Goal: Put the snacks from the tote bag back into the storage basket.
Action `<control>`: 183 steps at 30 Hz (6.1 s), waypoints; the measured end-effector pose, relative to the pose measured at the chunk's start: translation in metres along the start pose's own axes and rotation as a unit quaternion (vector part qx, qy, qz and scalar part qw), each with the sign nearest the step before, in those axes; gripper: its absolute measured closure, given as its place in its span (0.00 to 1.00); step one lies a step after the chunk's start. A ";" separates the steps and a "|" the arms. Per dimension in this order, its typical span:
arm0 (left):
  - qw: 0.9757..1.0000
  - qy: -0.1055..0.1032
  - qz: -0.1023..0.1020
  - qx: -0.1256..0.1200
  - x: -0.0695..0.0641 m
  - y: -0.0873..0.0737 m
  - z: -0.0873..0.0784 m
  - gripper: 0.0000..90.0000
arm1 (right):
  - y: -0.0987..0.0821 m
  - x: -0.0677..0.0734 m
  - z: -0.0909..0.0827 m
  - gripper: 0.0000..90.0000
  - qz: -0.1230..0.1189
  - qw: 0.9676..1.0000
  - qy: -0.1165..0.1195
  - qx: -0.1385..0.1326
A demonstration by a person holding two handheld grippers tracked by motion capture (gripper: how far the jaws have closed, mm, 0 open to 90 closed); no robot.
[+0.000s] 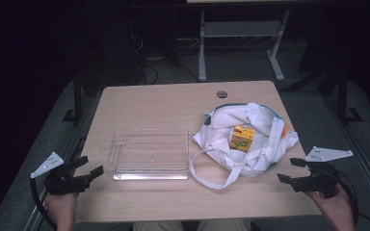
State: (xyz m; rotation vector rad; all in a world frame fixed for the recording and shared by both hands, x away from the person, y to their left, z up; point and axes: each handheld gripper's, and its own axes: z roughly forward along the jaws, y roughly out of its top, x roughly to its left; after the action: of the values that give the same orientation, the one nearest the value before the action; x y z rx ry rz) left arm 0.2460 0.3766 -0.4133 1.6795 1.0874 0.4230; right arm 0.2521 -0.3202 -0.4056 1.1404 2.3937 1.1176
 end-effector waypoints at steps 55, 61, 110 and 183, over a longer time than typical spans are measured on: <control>1.000 0.003 -0.013 -0.012 0.001 0.000 -0.004 0.14 | 0.109 -0.006 0.026 0.19 -0.085 0.992 0.041 0.077; 1.000 0.003 -0.012 -0.014 0.001 0.000 -0.004 0.14 | 0.117 -0.007 0.029 0.18 -0.091 0.992 0.041 0.082; 0.999 0.004 -0.020 -0.026 0.003 -0.001 -0.007 0.14 | 0.164 -0.016 0.110 0.22 -0.130 0.974 0.052 0.176; 0.999 0.002 -0.028 -0.034 0.006 -0.001 -0.009 0.14 | 0.177 -0.014 0.118 0.57 -0.184 0.963 0.032 0.193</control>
State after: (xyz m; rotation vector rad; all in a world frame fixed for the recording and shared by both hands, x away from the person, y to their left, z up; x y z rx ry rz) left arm 0.2421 0.3866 -0.4124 1.5857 1.1087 0.4224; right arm 0.4194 -0.1980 -0.3548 0.7117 2.8009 0.5946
